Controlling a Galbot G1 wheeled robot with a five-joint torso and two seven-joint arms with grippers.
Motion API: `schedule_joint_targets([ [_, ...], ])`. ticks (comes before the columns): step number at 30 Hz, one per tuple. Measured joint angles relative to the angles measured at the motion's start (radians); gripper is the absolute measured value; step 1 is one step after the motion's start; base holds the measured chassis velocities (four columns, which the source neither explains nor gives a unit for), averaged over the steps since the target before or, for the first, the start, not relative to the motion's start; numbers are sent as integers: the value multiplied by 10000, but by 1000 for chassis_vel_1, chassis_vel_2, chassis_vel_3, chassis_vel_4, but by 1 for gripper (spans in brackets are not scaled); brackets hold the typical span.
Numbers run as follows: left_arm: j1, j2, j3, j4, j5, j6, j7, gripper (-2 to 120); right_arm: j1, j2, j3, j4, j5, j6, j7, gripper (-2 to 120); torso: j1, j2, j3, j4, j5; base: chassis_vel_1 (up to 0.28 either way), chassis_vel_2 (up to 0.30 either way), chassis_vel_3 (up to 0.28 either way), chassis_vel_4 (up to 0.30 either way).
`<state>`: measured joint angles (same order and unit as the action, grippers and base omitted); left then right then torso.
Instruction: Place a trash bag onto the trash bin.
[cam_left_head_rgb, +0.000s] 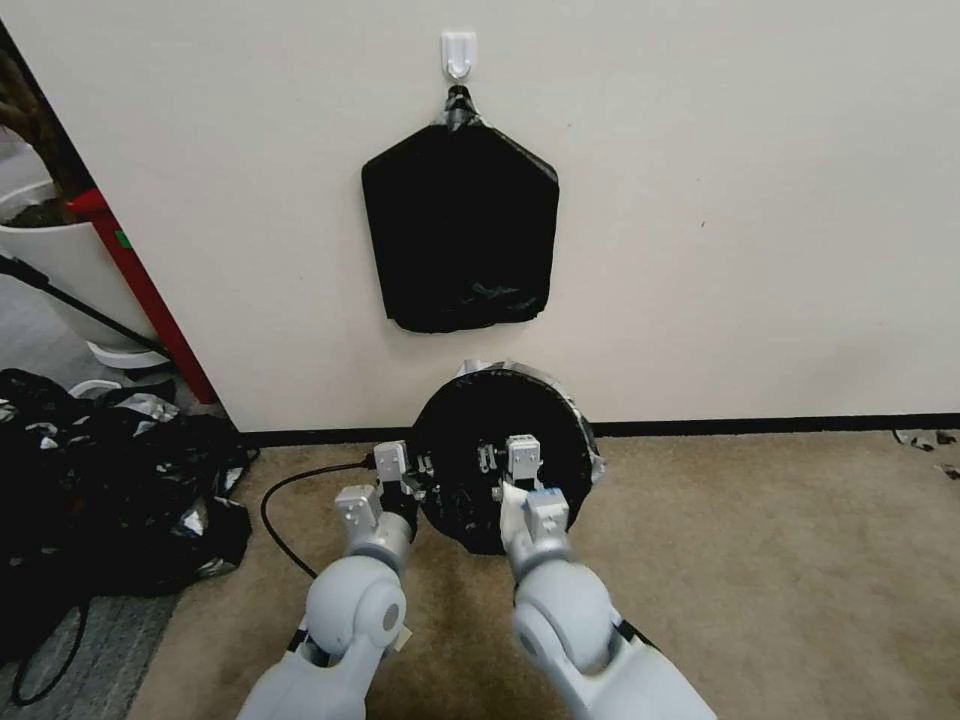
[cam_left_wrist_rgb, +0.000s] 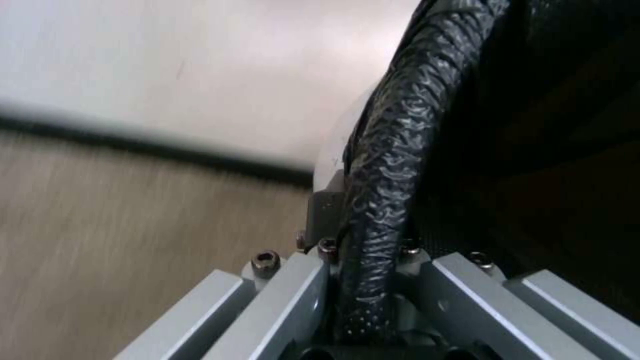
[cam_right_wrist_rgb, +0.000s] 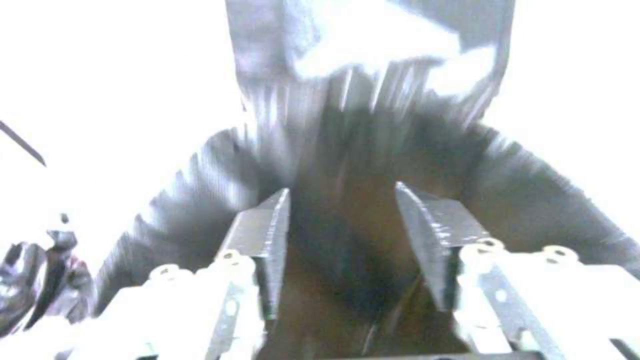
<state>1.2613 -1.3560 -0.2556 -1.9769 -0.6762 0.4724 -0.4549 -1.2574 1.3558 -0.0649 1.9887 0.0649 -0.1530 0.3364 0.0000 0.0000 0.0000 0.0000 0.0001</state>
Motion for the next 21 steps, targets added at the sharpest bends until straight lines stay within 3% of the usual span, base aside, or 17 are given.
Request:
schedule_joint_targets([
  [1, -133, 56, -76, -68, -868, 565, -690, 0, -184, -11, 197, 112, -633, 479, -335, 50, -1, 0, -1, -2, -1, 0, 0, 0, 0],
  [2, -133, 56, -76, -68, -868, 565, -690, 0, -184, -11, 197, 112, -633, 479, -335, 50, -1, 0, -1, -2, -1, 0, 0, 0, 0],
  [5, -432, 297, -310, -104, -2816, 1527, -2294, 0, -476, 136, 752, 245, -2340, 1751, -883, 64, -1, 0, 0, -2, -1, 0, 0, 0, 0],
  [6, -432, 297, -310, -104, -2816, 1527, -2294, 0, -476, 136, 752, 245, -2340, 1751, -883, 64, -1, 0, 0, -2, -1, 0, 0, 0, 0],
  [9, -493, 522, -599, -353, -4870, 2055, -3859, 0, -469, 422, 1051, 367, -2723, 2372, -916, 78, 0, 0, 0, 1, -1, 0, 0, 0, 0],
  [10, -493, 522, -599, -353, -4870, 2055, -3859, 0, -469, 422, 1051, 367, -2723, 2372, -916, 78, 0, 0, 0, 1, -1, 0, 0, 0, 0],
  [13, -380, 683, -864, -739, -6745, 2148, -5243, 0, -392, 490, 1240, 325, -2475, 2387, -764, 93, 0, 0, 0, -1, 0, 0, 0, 0, 0],
  [15, -336, 708, -904, -798, -6941, 2156, -5399, 0, -391, 478, 1244, 323, -2401, 2370, -743, 95, 0, 0, 0, -1, -1, 0, 0, 0, 0],
  [21, 364, 665, -1032, -1250, -7906, 1794, -6953, 0, -421, 383, 1233, 244, -2086, 1992, -564, 100, 0, 0, 0, 1, -1, 0, 0, 0, 0],
])
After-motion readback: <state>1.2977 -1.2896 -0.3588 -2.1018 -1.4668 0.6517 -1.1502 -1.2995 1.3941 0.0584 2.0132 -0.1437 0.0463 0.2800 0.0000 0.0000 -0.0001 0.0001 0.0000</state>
